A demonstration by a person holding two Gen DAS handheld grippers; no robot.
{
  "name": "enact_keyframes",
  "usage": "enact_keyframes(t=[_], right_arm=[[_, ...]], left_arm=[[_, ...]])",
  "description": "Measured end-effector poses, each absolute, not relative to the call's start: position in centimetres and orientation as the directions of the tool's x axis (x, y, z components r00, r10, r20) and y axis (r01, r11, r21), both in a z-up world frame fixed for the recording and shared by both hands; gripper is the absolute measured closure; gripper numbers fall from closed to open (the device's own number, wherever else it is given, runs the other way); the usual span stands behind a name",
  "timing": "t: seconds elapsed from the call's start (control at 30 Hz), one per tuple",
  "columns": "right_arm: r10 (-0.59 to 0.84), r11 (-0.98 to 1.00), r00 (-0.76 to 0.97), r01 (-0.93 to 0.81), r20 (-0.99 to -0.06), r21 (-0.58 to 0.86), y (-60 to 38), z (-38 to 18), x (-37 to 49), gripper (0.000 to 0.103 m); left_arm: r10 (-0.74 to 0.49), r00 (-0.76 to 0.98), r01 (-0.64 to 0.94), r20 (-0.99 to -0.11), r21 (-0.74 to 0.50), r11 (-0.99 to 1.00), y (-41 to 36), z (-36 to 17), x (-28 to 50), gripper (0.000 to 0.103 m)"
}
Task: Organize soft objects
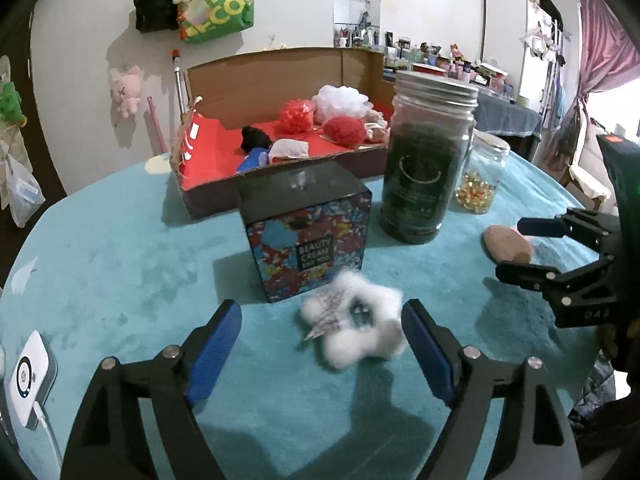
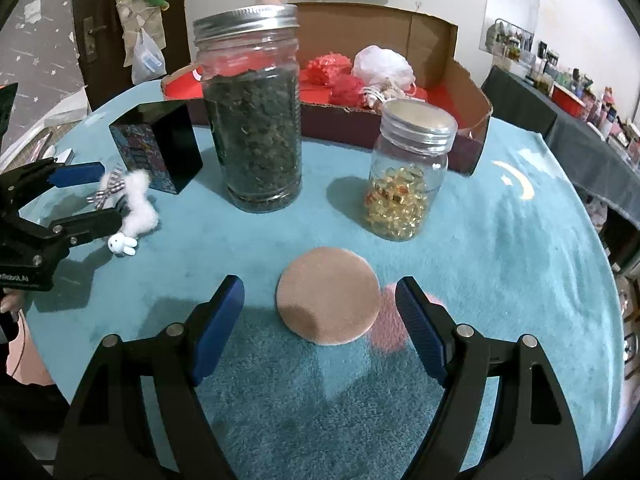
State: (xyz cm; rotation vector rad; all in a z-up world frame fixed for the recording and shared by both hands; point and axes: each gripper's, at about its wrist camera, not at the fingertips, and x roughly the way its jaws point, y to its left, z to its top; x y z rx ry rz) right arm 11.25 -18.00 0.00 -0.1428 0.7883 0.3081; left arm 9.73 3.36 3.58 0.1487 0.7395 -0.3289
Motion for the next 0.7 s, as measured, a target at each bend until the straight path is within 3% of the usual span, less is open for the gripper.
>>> enact_keyframes(t=[0.13, 0.3, 0.37, 0.47, 0.53, 0.57, 0.63, 0.7], right_arm=[[0.222, 0.946, 0.660, -0.324, -0.718, -0.005, -17.9, 0.0, 11.1, 0.025], [0.203, 0.953, 0.653, -0.303, -0.730, -0.007, -18.0, -0.2, 11.6, 0.025], [0.198, 0.954, 0.650, -0.298, -0.734, -0.007, -18.0, -0.3, 11.8, 0.025], [0.209, 0.952, 0.646, -0.305, -0.734, 0.003, -18.0, -0.4, 11.8, 0.028], [0.219, 0.950, 0.648, -0.312, -0.729, 0.008, -18.1, -0.4, 11.7, 0.054], [0.229, 0.948, 0.650, -0.319, -0.725, 0.013, -18.1, -0.4, 11.6, 0.056], [0.248, 0.942, 0.655, -0.335, -0.714, 0.020, -18.0, -0.2, 11.3, 0.071], [0.257, 0.941, 0.666, -0.338, -0.701, 0.023, -17.9, 0.2, 11.0, 0.071]], left_arm=[[-0.256, 0.681, 0.374, -0.686, 0.024, 0.927, 2.3, 3.3, 9.8, 0.012], [-0.208, 0.659, 0.368, -0.723, 0.068, 0.927, 0.9, 2.2, 10.5, 0.014], [-0.189, 0.647, 0.370, -0.739, 0.088, 0.925, 0.6, 1.7, 10.7, 0.031], [-0.217, 0.643, 0.395, -0.734, 0.075, 0.916, 0.4, 1.8, 10.3, 0.044], [-0.218, 0.648, 0.399, -0.730, 0.081, 0.913, 0.3, 1.8, 10.0, 0.047], [-0.219, 0.649, 0.399, -0.729, 0.080, 0.914, 0.3, 1.9, 10.0, 0.048], [-0.227, 0.650, 0.397, -0.725, 0.070, 0.915, 0.4, 2.2, 9.8, 0.049], [-0.245, 0.652, 0.401, -0.718, 0.052, 0.915, 0.5, 2.7, 9.7, 0.049]])
